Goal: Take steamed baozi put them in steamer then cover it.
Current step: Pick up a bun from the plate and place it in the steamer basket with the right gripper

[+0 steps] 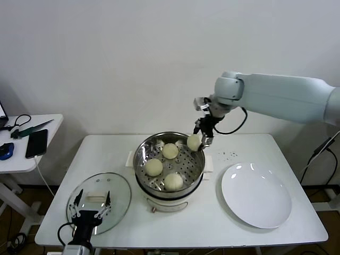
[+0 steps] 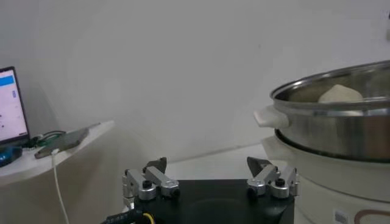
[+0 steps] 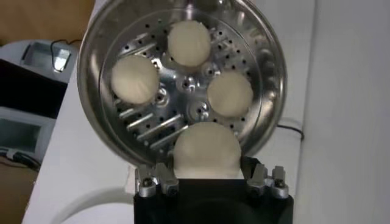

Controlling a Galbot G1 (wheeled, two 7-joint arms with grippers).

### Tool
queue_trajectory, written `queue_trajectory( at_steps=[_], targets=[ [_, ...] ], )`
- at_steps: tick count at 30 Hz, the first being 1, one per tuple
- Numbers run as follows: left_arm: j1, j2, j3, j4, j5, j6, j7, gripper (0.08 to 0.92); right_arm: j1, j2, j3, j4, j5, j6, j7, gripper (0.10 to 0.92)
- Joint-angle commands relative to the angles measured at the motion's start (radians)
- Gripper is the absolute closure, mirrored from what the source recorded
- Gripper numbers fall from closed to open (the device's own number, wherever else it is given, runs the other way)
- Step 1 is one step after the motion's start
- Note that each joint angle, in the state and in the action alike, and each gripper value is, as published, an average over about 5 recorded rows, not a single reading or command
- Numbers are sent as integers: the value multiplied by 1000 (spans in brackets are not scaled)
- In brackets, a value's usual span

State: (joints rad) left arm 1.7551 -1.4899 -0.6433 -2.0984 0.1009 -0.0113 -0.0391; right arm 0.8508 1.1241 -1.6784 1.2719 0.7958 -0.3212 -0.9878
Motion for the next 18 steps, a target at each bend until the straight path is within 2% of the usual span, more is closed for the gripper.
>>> queue_trajectory(
  at_steps=[1, 18],
  targets=[
    [3, 0, -1, 5, 1, -6, 0, 177, -13, 144, -69, 4, 57, -25, 30, 321],
    [-4, 1, -19, 20, -13, -11, -1, 177, -133, 160, -87, -43, -45, -24, 50, 314]
  ],
)
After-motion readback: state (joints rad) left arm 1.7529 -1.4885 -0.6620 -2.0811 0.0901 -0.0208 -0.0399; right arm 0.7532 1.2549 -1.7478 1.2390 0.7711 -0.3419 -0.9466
